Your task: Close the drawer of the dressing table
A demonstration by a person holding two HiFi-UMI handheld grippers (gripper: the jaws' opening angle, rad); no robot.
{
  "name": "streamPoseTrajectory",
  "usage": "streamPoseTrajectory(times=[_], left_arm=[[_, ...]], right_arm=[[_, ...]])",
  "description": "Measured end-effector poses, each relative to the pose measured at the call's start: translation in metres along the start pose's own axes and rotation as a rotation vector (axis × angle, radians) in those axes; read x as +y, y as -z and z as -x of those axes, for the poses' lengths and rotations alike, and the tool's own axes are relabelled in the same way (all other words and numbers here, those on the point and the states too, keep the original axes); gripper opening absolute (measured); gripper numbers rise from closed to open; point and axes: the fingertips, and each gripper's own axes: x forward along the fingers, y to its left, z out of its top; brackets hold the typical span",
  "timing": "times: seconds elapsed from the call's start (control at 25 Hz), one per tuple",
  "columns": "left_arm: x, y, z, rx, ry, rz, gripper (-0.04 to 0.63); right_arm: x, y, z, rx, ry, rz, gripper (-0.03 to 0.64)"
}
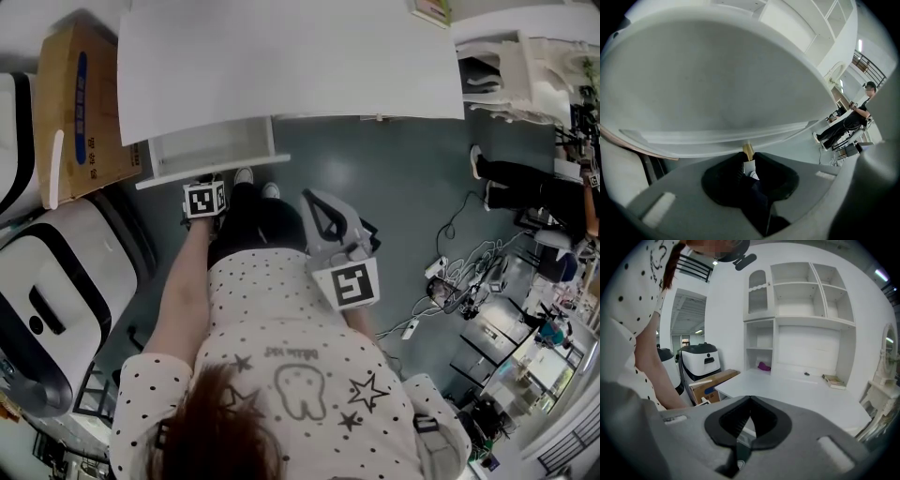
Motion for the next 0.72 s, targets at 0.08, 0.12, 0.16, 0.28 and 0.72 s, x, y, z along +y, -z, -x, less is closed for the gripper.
streamPoseTrajectory(times=[0.08,0.12,0.16,0.28,0.72], left_arm=[[0.0,-0.003,-0.001,-0.001,0.003,0.002,0.074],[0.0,-0.005,-0.002,-0.002,0.005,0.002,0.074],[0.0,-0.006,-0.003,-0.003,0.007,0.001,0.074],[0.0,-0.01,-0.005,-0.003,0.009,-0.004,0.074],[0.003,-0.024,-0.005,-0.009,0.006,0.0,0.074]], right_arm=[[-0.002,-0.001,-0.001,0.0,0.008,0.0,-0.003],[-0.003,-0.002,-0.002,-0.002,0.01,0.003,-0.003],[-0.004,-0.003,-0.003,-0.004,0.013,0.005,-0.003],[-0.006,-0.005,-0.006,-0.01,0.019,0.003,-0.003],[-0.009,-0.016,-0.012,-0.023,0.025,0.027,-0.003]])
